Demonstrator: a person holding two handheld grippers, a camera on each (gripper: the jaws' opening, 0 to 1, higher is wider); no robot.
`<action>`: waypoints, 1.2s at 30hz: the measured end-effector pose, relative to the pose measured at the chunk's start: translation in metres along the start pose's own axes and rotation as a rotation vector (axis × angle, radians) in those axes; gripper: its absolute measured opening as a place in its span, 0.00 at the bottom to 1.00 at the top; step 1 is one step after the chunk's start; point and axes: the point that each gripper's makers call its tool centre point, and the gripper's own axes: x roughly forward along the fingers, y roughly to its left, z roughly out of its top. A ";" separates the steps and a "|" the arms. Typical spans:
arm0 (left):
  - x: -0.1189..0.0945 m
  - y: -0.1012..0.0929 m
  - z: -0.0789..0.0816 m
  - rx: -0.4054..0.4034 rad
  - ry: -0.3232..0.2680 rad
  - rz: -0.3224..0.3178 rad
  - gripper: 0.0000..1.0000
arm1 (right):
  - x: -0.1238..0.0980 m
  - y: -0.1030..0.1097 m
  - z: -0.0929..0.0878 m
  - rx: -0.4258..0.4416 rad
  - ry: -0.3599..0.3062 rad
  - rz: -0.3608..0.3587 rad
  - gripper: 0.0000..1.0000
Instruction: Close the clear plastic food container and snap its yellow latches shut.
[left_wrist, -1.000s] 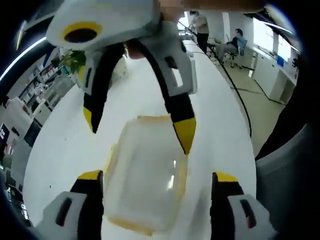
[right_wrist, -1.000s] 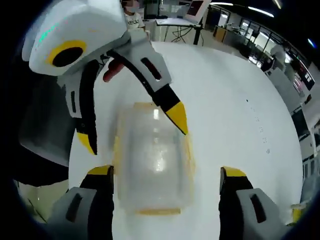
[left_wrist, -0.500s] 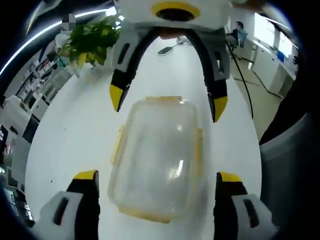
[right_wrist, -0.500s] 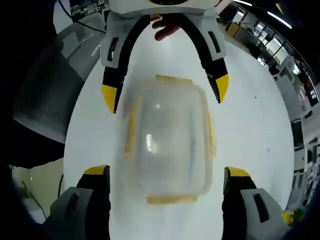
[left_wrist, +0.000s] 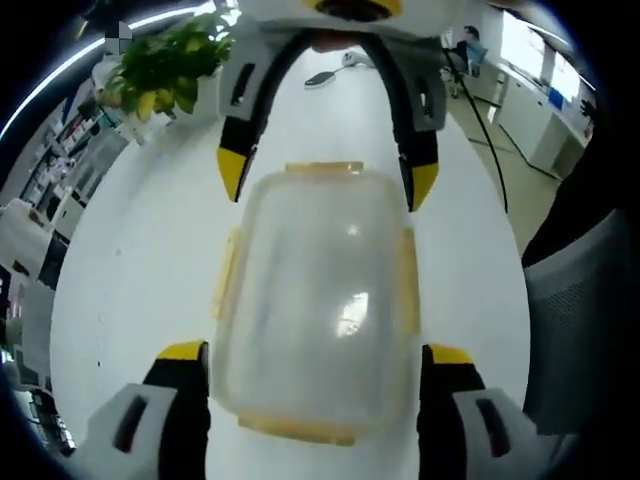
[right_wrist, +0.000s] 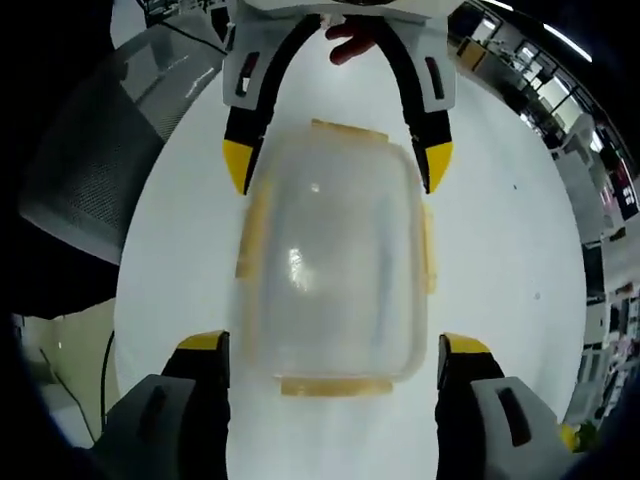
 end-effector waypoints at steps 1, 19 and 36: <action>0.000 0.000 -0.001 0.016 0.006 0.006 0.83 | 0.001 0.000 0.000 0.001 0.000 0.001 0.80; 0.000 0.002 -0.003 0.019 -0.001 0.028 0.78 | 0.002 -0.002 0.000 -0.026 -0.011 0.016 0.75; -0.003 0.003 -0.009 0.018 -0.001 0.029 0.78 | 0.006 -0.002 0.010 -0.017 -0.042 -0.006 0.75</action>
